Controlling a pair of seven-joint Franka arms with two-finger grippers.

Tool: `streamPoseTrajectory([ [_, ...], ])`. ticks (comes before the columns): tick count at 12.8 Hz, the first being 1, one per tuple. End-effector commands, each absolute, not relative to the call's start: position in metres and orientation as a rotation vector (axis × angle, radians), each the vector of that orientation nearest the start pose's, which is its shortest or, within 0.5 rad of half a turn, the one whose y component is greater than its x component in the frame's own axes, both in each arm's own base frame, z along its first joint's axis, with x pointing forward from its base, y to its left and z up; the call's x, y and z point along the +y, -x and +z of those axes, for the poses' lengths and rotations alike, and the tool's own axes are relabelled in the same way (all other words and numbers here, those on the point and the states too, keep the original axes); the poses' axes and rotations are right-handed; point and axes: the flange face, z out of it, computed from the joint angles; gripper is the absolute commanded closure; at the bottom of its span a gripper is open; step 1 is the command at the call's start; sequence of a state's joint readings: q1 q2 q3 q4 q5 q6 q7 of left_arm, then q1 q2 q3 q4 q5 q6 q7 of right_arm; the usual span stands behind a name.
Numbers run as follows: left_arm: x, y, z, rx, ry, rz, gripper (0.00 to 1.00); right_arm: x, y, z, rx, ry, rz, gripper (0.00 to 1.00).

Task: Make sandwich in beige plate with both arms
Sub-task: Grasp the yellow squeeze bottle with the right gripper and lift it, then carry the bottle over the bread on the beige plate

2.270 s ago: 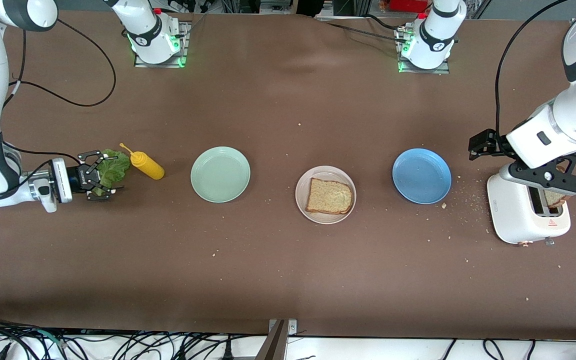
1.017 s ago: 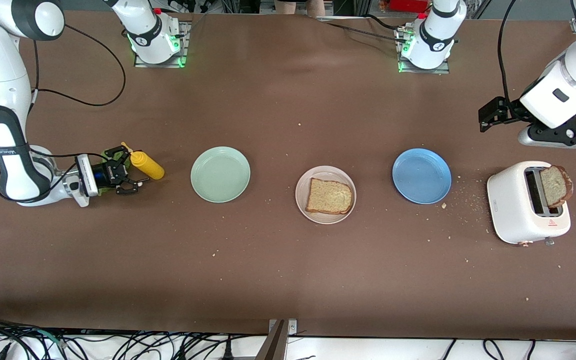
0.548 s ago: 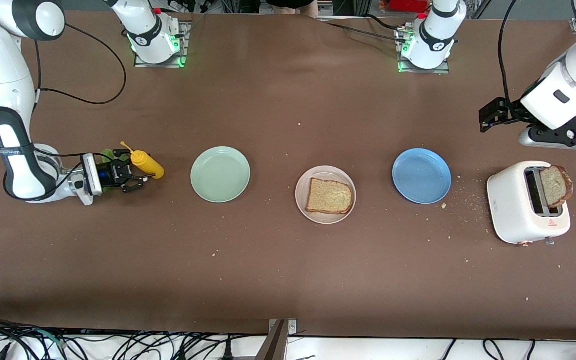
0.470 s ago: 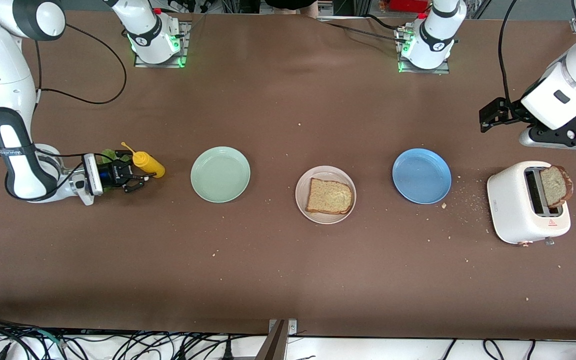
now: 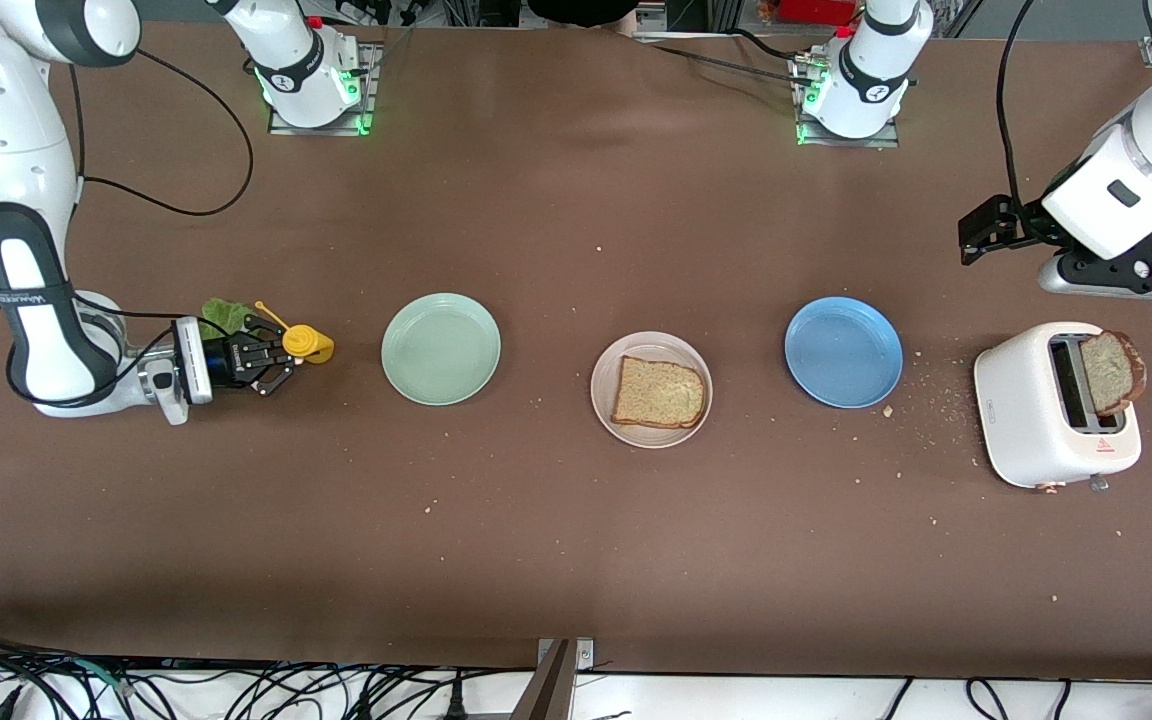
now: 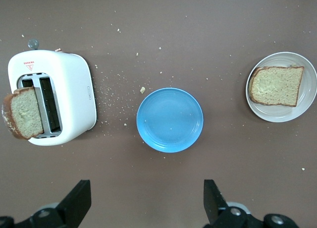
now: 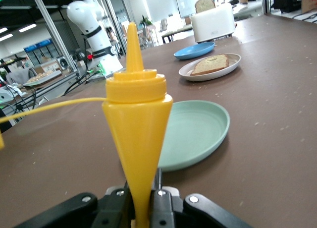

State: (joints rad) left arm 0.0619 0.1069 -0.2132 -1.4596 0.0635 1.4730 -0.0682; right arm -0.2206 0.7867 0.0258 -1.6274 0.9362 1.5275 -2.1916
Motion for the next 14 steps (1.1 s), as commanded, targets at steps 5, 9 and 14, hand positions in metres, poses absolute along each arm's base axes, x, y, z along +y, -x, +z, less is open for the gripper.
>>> streamPoseTrajectory([
  [5,-0.059,-0.569,0.616,0.094,3.108,0.122,0.00,0.079,-0.651,0.330,-1.506,1.734,-0.383,1.00],
  [9,-0.060,-0.570,0.615,0.094,3.110,0.122,0.00,0.190,-0.659,0.399,-1.649,1.945,-0.232,1.00],
  [14,-0.058,-0.569,0.615,0.092,3.109,0.132,0.00,0.330,-0.628,0.424,-1.818,2.268,-0.167,1.00],
])
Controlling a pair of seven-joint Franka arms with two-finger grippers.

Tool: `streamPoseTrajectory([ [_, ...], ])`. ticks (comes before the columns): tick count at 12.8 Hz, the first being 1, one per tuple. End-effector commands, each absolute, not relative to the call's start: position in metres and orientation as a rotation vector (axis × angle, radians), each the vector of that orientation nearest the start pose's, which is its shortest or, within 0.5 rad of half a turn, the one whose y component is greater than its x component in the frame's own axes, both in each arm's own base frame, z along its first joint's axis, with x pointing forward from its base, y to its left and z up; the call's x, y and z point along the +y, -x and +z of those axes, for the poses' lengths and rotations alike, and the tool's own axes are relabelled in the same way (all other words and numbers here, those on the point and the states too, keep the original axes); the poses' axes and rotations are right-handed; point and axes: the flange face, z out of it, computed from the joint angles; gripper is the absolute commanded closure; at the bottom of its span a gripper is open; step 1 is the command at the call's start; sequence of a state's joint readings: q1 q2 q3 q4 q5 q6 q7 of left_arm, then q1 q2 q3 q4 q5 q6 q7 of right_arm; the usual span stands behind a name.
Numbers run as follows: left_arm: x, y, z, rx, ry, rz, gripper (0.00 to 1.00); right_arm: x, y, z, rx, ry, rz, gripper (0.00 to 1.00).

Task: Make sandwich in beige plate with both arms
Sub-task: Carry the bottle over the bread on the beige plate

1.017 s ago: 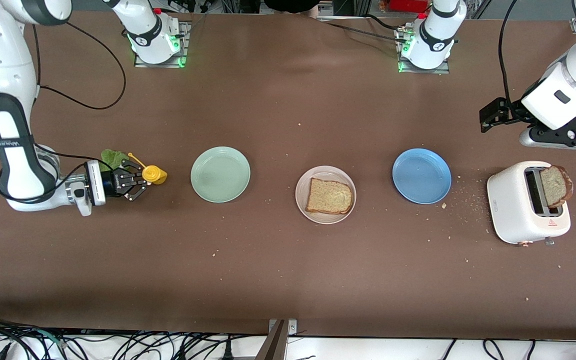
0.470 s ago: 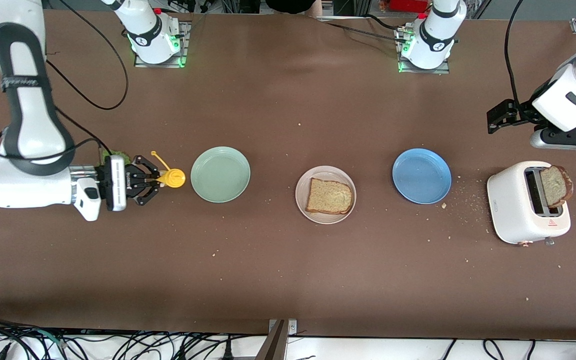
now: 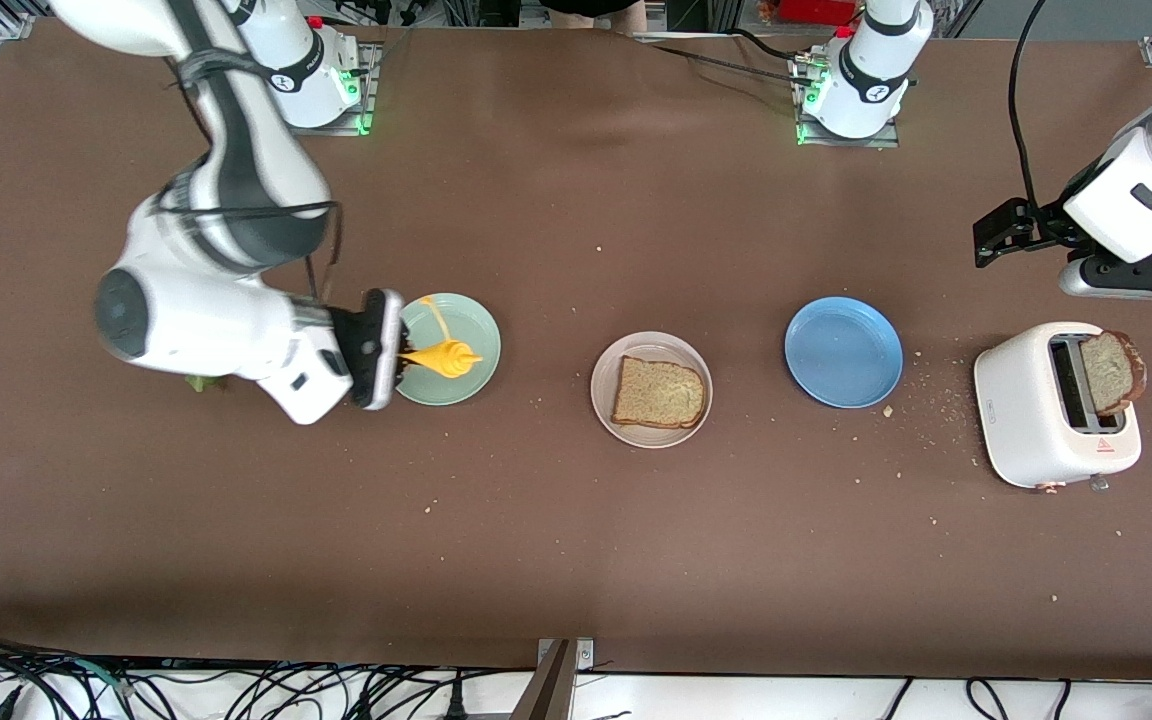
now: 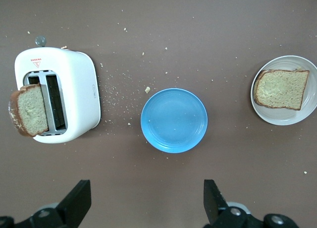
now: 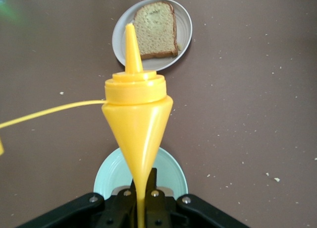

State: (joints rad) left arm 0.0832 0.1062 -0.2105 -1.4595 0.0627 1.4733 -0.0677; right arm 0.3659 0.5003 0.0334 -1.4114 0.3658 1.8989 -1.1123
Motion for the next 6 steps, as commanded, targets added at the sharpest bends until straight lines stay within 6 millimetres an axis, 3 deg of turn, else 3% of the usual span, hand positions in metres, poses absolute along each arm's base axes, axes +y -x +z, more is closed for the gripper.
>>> streamPoseTrajectory([
  [1,-0.059,-0.569,0.615,0.094,3.109,0.130,0.00,0.355,-0.618,0.422,-1.815,2.359,-0.164,1.00],
  [6,-0.058,-0.568,0.616,0.089,3.109,0.132,0.00,0.454,-0.575,0.371,-1.878,2.686,-0.231,1.00],
])
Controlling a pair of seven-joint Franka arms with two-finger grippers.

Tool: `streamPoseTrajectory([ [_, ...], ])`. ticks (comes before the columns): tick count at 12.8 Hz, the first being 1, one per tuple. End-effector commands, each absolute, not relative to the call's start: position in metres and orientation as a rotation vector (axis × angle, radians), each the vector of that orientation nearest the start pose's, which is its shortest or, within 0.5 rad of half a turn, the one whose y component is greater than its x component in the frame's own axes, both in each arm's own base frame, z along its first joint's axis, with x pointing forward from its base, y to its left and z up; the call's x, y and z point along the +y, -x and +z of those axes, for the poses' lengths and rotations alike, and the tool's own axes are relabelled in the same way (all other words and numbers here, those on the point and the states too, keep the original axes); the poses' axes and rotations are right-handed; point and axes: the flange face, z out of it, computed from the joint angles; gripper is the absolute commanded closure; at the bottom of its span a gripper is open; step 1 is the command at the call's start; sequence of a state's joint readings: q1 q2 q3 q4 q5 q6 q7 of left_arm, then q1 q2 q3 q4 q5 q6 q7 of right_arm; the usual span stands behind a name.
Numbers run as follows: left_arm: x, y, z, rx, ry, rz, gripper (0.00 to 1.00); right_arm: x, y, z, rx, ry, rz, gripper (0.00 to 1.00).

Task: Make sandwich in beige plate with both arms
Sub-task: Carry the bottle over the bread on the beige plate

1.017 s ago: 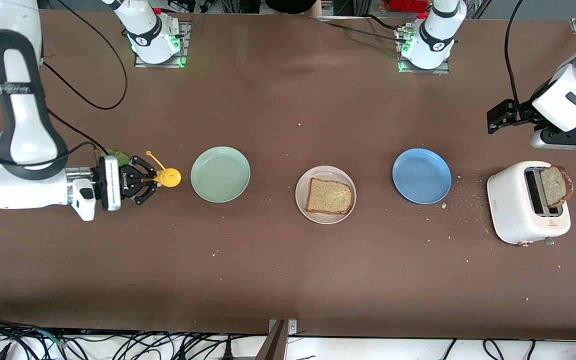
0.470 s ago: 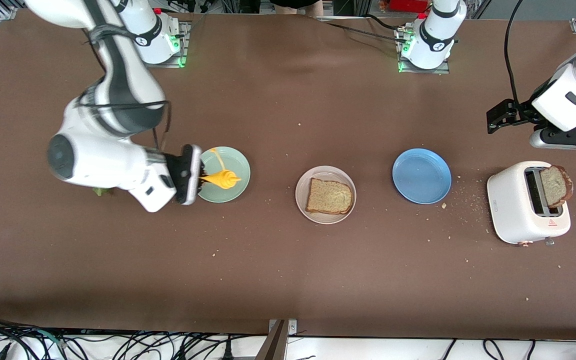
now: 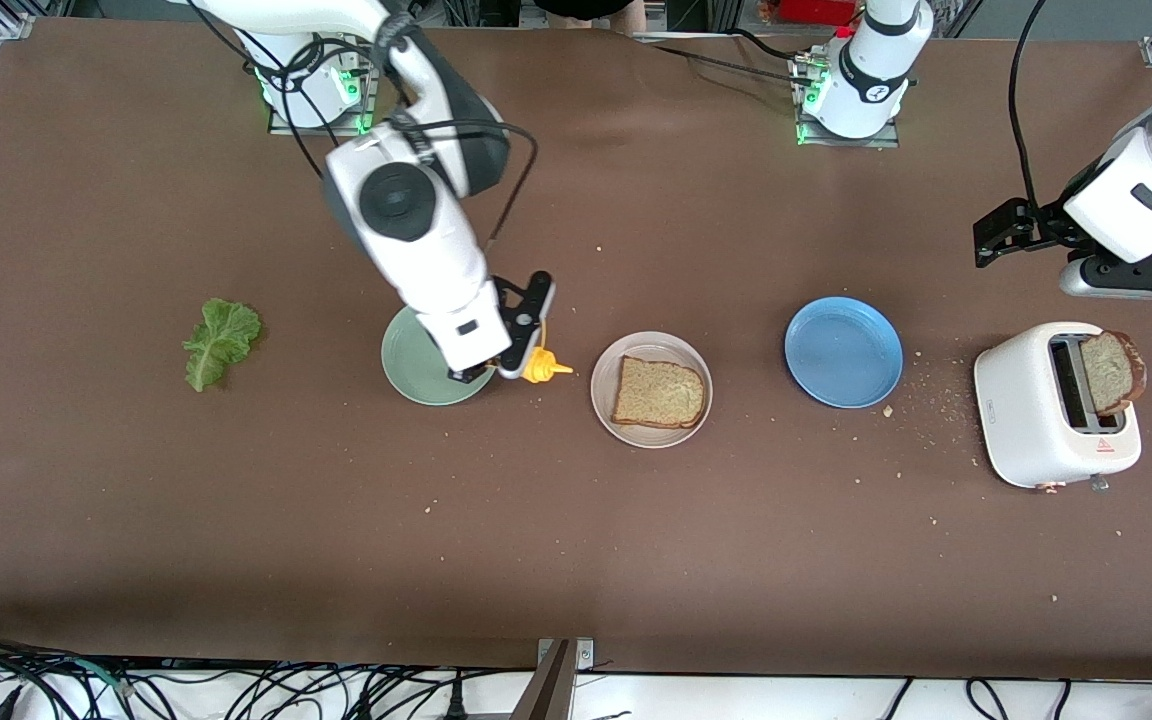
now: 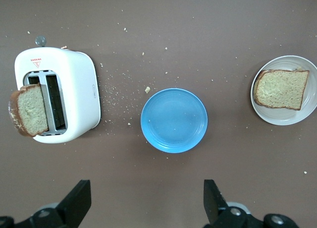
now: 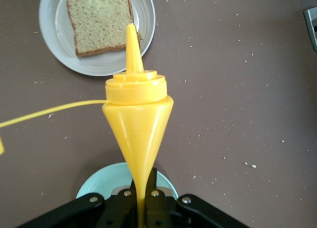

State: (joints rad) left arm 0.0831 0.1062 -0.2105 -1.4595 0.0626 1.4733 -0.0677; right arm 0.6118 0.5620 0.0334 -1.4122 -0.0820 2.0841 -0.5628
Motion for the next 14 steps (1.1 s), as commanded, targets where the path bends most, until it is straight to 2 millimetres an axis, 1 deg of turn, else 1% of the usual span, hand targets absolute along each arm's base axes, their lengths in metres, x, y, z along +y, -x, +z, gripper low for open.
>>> streamPoseTrajectory([
  [1,-0.058,-0.567,0.617,0.087,3.108,0.132,0.00,0.473,-0.562,0.357,-1.932,2.724,-0.240,1.00],
  [3,-0.057,-0.565,0.618,0.089,3.106,0.153,0.00,0.504,-0.542,0.330,-2.047,2.827,-0.289,1.00],
  [4,-0.057,-0.565,0.618,0.089,3.108,0.151,0.00,0.515,-0.532,0.314,-2.107,2.876,-0.304,1.00],
  [6,-0.059,-0.567,0.617,0.089,3.111,0.144,0.00,0.524,-0.520,0.287,-2.212,2.924,-0.304,1.00],
  [9,-0.060,-0.568,0.613,0.089,3.111,0.151,0.00,0.537,-0.509,0.255,-2.426,2.901,-0.295,1.00],
  [10,-0.062,-0.569,0.612,0.089,3.111,0.151,0.00,0.542,-0.505,0.244,-2.486,2.892,-0.286,1.00],
  [11,-0.063,-0.571,0.609,0.092,3.112,0.153,0.00,0.552,-0.496,0.230,-2.566,2.865,-0.287,1.00],
  [12,-0.064,-0.572,0.610,0.092,3.112,0.141,0.00,0.559,-0.493,0.225,-2.610,2.865,-0.292,1.00],
  [14,-0.065,-0.572,0.610,0.095,3.114,0.137,0.00,0.570,-0.487,0.220,-2.632,2.863,-0.298,1.00],
])
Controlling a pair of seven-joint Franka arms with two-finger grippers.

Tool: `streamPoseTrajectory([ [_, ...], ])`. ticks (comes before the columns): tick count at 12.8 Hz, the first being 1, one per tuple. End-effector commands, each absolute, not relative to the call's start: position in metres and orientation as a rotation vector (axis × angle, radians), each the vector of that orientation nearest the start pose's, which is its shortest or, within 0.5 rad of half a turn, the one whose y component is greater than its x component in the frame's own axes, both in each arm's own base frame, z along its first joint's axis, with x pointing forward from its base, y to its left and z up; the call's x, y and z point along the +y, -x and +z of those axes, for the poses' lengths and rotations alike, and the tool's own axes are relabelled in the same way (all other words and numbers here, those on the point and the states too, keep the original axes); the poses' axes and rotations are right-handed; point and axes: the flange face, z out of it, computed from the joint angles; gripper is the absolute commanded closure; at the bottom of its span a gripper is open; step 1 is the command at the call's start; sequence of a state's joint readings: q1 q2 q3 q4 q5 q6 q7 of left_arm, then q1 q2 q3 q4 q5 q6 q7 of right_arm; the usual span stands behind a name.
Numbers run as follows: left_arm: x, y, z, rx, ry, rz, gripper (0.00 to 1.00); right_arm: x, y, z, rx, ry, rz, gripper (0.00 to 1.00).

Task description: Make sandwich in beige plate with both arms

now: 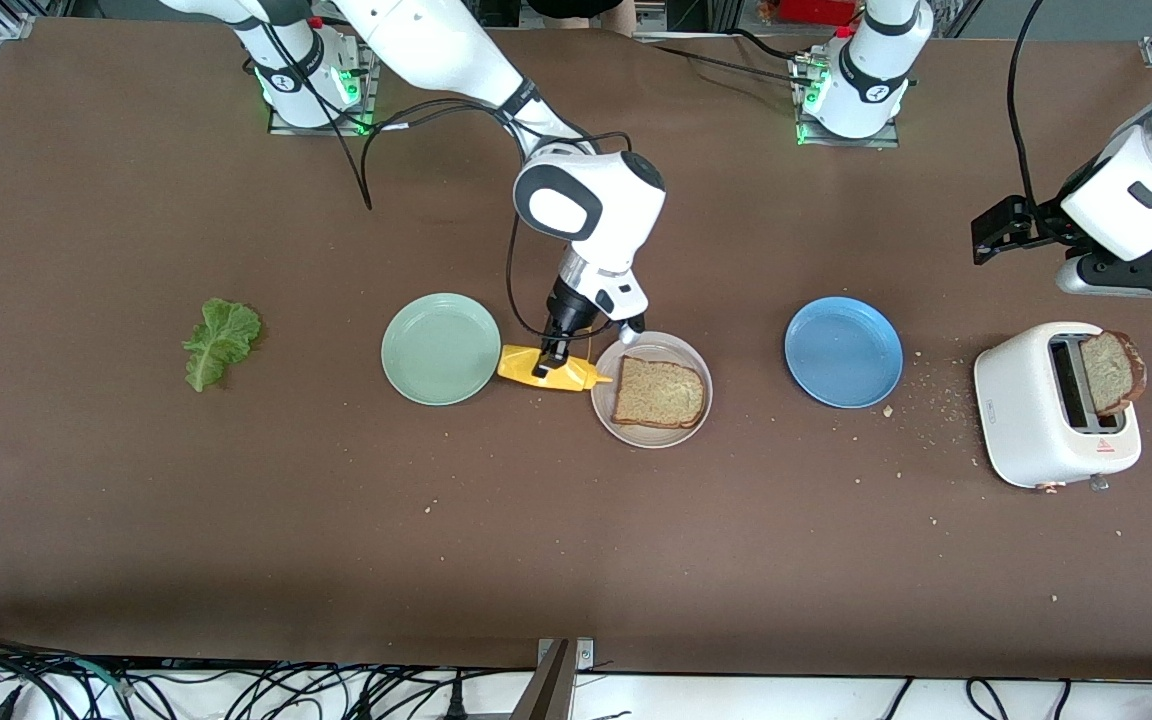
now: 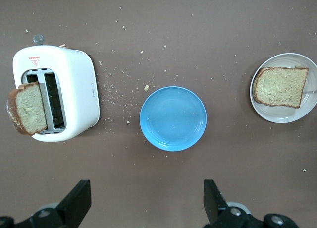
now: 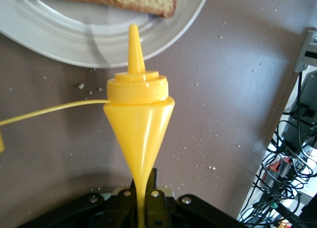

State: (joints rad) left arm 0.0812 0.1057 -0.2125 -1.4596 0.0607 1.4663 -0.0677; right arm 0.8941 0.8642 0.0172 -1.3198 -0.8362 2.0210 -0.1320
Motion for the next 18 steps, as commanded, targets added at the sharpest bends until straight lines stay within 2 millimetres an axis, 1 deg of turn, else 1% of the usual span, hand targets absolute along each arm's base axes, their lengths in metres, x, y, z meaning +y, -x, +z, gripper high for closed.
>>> streamPoseTrajectory([
  [1,-0.065,-0.572,0.610,0.097,3.112,0.136,0.00,0.573,-0.486,0.218,1.608,-1.749,0.187,1.00],
  [2,-0.065,-0.572,0.610,0.097,3.112,0.136,0.00,0.578,-0.480,0.215,1.600,-1.756,0.199,1.00],
  [4,-0.066,-0.572,0.610,0.097,3.114,0.137,0.00,0.580,-0.479,0.211,1.573,-1.772,0.215,1.00],
  [5,-0.066,-0.572,0.610,0.097,3.114,0.137,0.00,0.579,-0.481,0.212,1.565,-1.777,0.218,1.00],
  [7,-0.065,-0.572,0.610,0.095,3.114,0.137,0.00,0.581,-0.484,0.220,1.561,-1.789,0.231,1.00],
  [8,-0.065,-0.572,0.610,0.095,3.114,0.137,0.00,0.580,-0.489,0.229,1.548,-1.806,0.236,1.00],
  [9,-0.065,-0.572,0.610,0.095,3.114,0.137,0.00,0.572,-0.499,0.240,1.522,-1.857,0.205,1.00],
  [10,-0.065,-0.572,0.610,0.095,3.114,0.137,0.00,0.570,-0.510,0.262,1.529,-1.921,0.194,1.00],
  [11,-0.065,-0.572,0.610,0.095,3.114,0.137,0.00,0.562,-0.524,0.284,1.554,-1.979,0.173,1.00],
  [12,-0.064,-0.572,0.610,0.092,3.114,0.137,0.00,0.546,-0.541,0.313,1.562,-2.059,0.166,1.00],
  [13,-0.065,-0.572,0.610,0.095,3.114,0.137,0.00,0.522,-0.562,0.342,1.567,-2.158,0.160,1.00],
  [14,-0.065,-0.572,0.610,0.095,3.114,0.137,0.00,0.500,-0.580,0.362,1.596,-2.236,0.148,1.00],
  [15,-0.064,-0.572,0.610,0.092,3.114,0.137,0.00,0.477,-0.595,0.388,1.639,-2.321,0.152,1.00],
  [16,-0.064,-0.572,0.610,0.092,3.114,0.137,0.00,0.449,-0.614,0.407,1.666,-2.414,0.158,1.00],
  [17,-0.064,-0.572,0.610,0.092,3.114,0.137,0.00,0.419,-0.627,0.427,1.682,-2.505,0.159,1.00],
  [18,-0.064,-0.572,0.610,0.092,3.114,0.137,0.00,0.385,-0.642,0.436,1.699,-2.588,0.126,1.00],
])
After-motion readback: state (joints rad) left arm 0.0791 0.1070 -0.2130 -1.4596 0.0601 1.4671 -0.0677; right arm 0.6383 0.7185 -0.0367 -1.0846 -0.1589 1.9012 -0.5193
